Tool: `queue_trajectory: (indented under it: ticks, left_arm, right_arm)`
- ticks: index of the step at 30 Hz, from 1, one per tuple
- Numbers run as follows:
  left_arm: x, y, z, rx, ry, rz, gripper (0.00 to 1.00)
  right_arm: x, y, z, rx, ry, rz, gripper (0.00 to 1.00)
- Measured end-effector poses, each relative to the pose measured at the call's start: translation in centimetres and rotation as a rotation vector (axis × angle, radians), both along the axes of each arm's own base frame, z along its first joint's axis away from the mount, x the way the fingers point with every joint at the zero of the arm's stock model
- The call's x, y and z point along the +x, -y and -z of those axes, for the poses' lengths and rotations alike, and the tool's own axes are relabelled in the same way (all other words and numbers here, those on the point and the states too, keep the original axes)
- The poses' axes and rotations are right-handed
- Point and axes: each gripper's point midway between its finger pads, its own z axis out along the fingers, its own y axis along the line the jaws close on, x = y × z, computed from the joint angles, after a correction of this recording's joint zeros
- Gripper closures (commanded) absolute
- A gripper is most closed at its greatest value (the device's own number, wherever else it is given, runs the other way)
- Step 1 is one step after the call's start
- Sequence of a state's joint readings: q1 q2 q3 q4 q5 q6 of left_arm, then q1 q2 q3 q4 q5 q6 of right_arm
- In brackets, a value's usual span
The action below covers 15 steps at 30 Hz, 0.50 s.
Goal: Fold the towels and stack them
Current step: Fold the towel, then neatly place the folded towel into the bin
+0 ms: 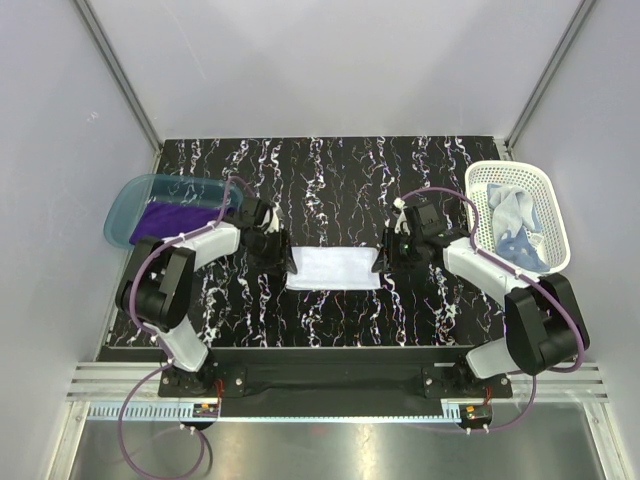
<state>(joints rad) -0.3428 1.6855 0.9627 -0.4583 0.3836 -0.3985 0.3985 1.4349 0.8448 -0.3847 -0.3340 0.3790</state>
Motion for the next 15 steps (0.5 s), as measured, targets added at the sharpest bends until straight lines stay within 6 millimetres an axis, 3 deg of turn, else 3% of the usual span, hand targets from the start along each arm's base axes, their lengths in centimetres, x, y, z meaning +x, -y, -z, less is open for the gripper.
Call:
queue_trajectory:
  ticks: [9,15]
  left_arm:
    - [0.47,0.80,0.34,-0.046,-0.001,-0.032,0.42]
    - [0.72,0.98,0.55,-0.061,0.001,-0.066,0.50]
  right_arm:
    - [0.17,0.02,-0.16,-0.004,0.022,-0.017,0.57]
    - [0.46,-0.10,-0.64,0.005,0.046,-0.018,0.56]
